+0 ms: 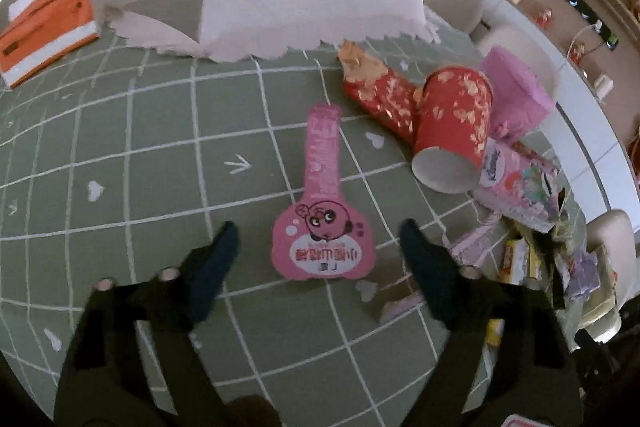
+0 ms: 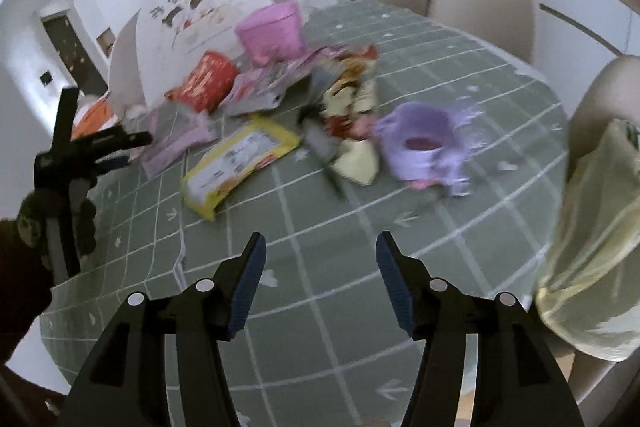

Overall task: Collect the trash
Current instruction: 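Move both tools back to the table over the remaining trash, then grasp the pink lollipop card with the left tool while the right tool grasps the yellow wrapper, then carry the pink card and yellow wrapper to the trash bag and release them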

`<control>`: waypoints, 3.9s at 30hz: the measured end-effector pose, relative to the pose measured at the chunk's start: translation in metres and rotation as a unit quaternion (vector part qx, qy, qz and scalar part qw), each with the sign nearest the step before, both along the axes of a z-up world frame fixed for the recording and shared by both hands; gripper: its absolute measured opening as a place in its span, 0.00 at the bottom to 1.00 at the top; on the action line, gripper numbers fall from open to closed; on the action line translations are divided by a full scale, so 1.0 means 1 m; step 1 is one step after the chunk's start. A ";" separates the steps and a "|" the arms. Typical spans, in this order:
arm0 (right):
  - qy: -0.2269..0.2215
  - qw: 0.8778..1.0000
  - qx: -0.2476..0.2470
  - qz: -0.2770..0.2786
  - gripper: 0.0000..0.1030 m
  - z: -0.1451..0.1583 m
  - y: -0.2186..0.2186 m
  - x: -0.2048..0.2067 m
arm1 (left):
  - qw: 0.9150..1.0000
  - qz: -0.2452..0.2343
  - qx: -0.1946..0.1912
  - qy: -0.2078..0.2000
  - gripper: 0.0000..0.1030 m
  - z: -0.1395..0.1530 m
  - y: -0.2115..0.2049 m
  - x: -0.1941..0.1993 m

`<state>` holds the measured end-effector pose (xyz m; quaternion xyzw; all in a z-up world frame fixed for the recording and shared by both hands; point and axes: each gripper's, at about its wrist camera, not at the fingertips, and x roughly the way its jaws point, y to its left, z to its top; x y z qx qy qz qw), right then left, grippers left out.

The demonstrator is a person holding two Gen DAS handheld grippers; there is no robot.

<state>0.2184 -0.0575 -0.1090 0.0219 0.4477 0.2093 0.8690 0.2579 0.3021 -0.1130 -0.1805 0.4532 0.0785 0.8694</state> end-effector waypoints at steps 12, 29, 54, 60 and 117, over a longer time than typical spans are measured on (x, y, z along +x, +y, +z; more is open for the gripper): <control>0.014 1.000 -0.005 0.014 0.53 -0.017 0.042 0.019 | 0.999 -0.032 0.029 0.004 0.47 0.004 -0.013 0.000; 0.035 0.999 0.001 -0.030 0.53 -0.022 0.051 0.027 | 0.996 -0.070 -0.044 -0.042 0.47 0.042 -0.029 -0.064; 0.005 0.995 -0.080 -0.061 0.53 -0.010 0.139 0.079 | 0.998 -0.015 -0.056 -0.039 0.47 0.044 0.010 -0.114; -0.007 0.995 -0.103 0.000 0.53 -0.013 0.130 0.052 | 0.997 -0.007 -0.063 -0.038 0.47 0.041 0.014 -0.117; -0.047 0.998 -0.029 0.004 0.26 0.046 0.046 0.004 | 0.998 -0.060 0.019 -0.022 0.45 0.045 -0.028 -0.105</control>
